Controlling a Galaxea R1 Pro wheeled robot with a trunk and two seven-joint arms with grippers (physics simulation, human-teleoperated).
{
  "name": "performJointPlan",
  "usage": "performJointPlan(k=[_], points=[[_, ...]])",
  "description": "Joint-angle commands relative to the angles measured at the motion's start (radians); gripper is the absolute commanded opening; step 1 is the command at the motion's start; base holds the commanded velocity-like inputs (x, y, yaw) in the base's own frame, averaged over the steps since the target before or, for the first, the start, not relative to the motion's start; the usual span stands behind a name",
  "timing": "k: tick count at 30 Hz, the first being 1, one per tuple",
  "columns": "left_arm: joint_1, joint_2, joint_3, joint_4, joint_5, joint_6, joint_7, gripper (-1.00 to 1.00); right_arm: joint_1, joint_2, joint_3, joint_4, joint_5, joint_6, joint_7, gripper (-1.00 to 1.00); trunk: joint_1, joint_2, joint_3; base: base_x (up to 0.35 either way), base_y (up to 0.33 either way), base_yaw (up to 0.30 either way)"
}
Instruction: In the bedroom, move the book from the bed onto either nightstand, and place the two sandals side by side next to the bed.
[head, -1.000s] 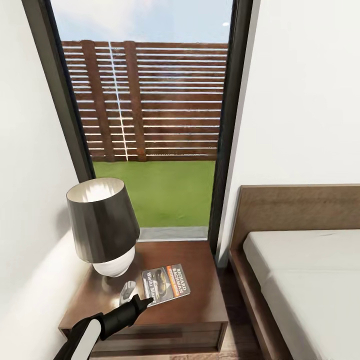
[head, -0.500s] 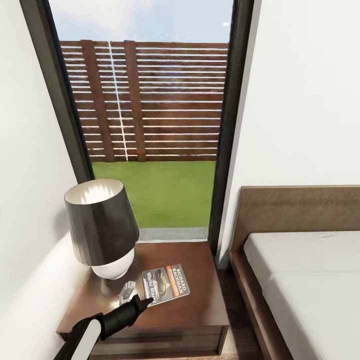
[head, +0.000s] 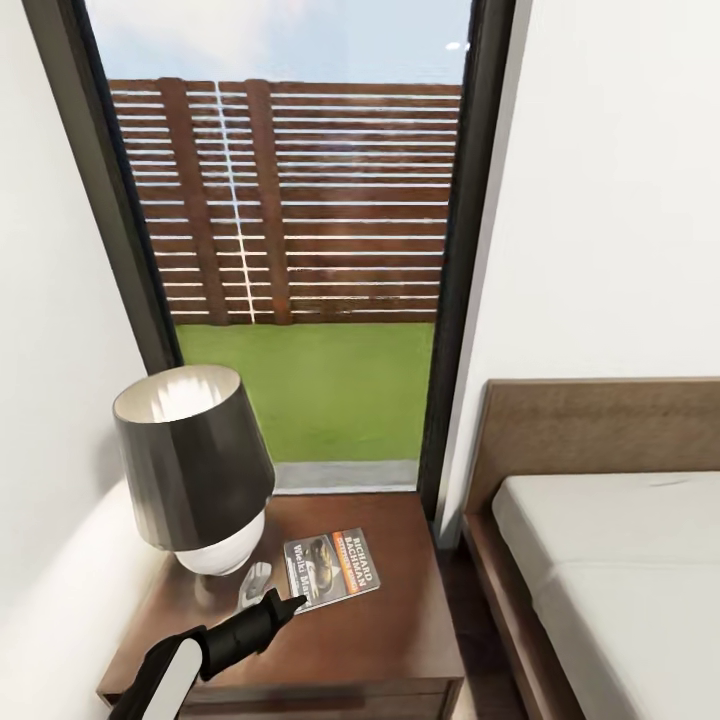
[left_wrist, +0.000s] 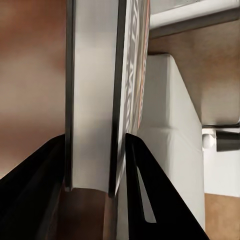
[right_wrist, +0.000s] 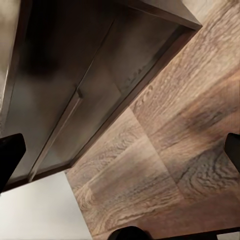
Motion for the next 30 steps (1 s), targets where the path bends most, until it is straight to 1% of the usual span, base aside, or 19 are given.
performJointPlan(k=[1,16,30], points=[[-0.001,-0.001,0.004,0.000,0.001,0.007,-0.002,-1.00,-0.002,0.000,0.000,0.004,-0.004,0.002,0.006,1.00,0.000,0.000,-0.001,0.104,0.000,0.000],[-0.001,-0.007,0.001,0.000,-0.004,0.004,0.006,-1.00,-0.002,0.000,0.001,0.004,-0.004,0.002,0.006,1.00,0.000,0.000,-0.001,0.023,0.000,0.000],[-0.001,-0.010,-0.002,0.002,-0.005,-0.021,0.015,-1.00,-0.002,0.000,0.001,0.004,-0.004,0.002,0.006,1.00,0.000,0.000,-0.001,0.001,0.000,0.000]])
